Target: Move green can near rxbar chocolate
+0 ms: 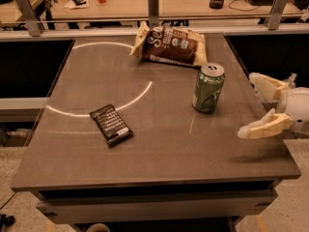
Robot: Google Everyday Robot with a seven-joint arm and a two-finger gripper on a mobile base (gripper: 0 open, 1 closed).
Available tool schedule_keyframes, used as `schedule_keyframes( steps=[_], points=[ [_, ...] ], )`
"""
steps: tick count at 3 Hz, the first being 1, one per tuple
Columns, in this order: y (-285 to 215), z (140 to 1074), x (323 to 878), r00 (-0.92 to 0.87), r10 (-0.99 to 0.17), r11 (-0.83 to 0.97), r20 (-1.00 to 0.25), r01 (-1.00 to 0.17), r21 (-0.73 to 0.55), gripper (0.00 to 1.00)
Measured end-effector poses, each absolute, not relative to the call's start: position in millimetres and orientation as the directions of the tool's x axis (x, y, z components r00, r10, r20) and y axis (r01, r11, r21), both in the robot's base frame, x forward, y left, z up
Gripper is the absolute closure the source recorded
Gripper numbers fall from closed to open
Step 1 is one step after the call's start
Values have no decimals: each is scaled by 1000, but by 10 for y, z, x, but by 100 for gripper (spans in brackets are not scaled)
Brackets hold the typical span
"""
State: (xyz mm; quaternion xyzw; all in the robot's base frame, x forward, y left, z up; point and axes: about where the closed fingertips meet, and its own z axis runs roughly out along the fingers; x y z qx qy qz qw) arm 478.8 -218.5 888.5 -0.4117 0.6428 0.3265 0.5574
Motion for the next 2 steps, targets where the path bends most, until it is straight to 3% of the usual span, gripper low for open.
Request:
schedule_keyframes(
  steps=[2],
  points=[
    [-1727, 8869, 5179, 4, -112, 397, -994, -917, -49, 0]
  ],
)
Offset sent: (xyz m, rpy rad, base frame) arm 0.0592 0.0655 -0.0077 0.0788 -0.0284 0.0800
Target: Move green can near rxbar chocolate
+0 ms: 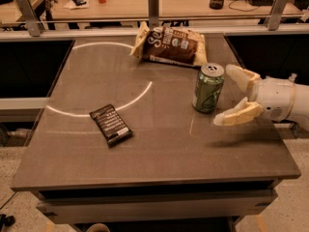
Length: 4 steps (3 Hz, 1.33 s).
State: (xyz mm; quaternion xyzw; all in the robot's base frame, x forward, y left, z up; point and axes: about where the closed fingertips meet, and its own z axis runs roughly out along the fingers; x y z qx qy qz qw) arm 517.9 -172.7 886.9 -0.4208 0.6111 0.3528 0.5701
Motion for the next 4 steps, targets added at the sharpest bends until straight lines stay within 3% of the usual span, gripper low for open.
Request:
schedule_keyframes(
  steps=[2, 3, 4],
  points=[
    [-1473, 8697, 5417, -23, -97, 360, -995, -933, -13, 0],
    [-1370, 8657, 5510, -28, -94, 340, -995, -941, -6, 17],
    [-1327, 8647, 5542, -27, -101, 326, -994, -945, -7, 42]
  ],
)
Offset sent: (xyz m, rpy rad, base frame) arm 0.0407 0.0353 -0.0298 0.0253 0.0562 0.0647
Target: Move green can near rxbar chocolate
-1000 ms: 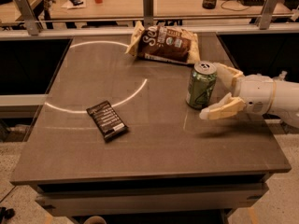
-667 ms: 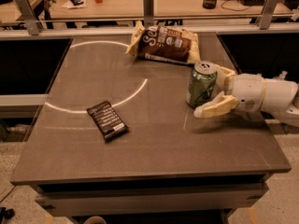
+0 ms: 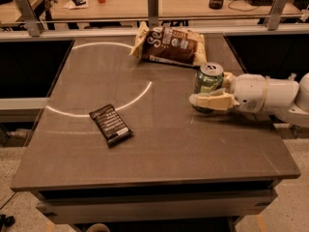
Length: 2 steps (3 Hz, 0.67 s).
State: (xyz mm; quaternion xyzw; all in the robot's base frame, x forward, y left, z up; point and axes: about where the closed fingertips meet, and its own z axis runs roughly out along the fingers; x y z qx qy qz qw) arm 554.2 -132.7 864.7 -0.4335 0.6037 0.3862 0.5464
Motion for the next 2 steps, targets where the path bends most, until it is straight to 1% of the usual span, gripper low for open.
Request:
schedule_keyframes(
  steps=[2],
  points=[
    [-1292, 8713, 5533, -17, -90, 302, -996, -953, -11, 87]
  ],
)
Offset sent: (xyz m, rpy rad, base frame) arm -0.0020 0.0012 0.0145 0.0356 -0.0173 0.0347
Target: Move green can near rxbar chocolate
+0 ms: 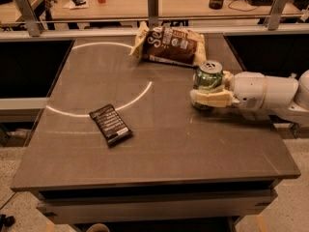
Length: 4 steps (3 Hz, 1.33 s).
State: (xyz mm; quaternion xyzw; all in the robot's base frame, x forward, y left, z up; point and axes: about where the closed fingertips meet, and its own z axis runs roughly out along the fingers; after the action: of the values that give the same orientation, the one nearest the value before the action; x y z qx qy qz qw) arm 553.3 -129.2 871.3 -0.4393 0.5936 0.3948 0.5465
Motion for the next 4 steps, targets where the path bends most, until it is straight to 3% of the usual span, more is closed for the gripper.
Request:
schedule_keyframes(
  steps=[1, 4],
  points=[
    [-1161, 8837, 5502, 17, -53, 272, -998, -962, -31, 100],
    [-457, 8914, 5303, 73, -100, 127, -992, -988, -86, 100]
  ],
)
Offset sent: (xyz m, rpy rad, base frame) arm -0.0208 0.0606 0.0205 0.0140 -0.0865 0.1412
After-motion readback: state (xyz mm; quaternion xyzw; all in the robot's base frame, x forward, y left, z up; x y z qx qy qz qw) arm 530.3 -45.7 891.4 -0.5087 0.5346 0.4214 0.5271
